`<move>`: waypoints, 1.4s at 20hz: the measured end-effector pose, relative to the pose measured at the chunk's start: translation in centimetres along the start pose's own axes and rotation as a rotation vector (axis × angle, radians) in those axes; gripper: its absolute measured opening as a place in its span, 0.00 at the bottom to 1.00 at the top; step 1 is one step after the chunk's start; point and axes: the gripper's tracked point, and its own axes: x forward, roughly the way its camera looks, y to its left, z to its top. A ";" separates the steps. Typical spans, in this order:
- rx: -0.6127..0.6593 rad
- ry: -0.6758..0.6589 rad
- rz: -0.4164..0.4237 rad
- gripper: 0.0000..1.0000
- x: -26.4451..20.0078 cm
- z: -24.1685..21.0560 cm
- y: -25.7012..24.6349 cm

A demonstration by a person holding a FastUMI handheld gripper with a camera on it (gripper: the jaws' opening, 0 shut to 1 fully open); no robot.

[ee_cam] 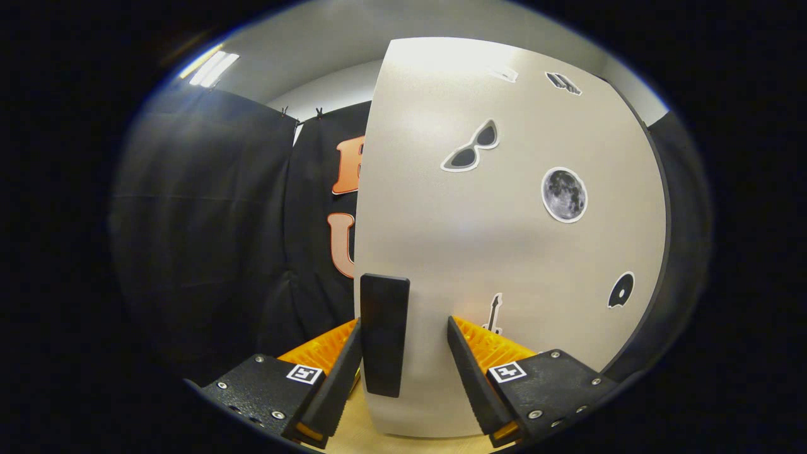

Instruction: Open the shoe cabinet door, grab the shoes and put them into the shoe cabinet, then close the shoe cabinet door.

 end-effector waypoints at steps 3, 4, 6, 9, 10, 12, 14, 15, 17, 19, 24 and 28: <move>0.011 0.007 -0.009 0.81 1.2 0.1 0.1; 0.019 0.008 -0.010 0.82 1.4 0.2 0.1; 0.046 0.006 -0.011 0.81 1.3 0.8 -0.2; 0.062 -0.016 0.002 0.81 0.2 1.8 -0.4; 0.052 -0.022 -0.006 0.81 -0.5 2.2 -0.7; 0.024 -0.048 -0.053 0.81 -2.9 3.7 -2.0; 0.013 -0.080 -0.089 0.81 -5.9 4.8 -3.9; 0.011 -0.090 -0.100 0.81 -7.5 5.1 -4.6; 0.010 -0.106 -0.134 0.81 -10.3 6.0 -6.3; 0.010 -0.122 -0.177 0.81 -12.8 6.7 -8.3; 0.011 -0.139 -0.296 0.82 -18.5 7.6 -13.3; 0.037 -0.151 -0.356 0.84 -22.5 8.0 -15.5</move>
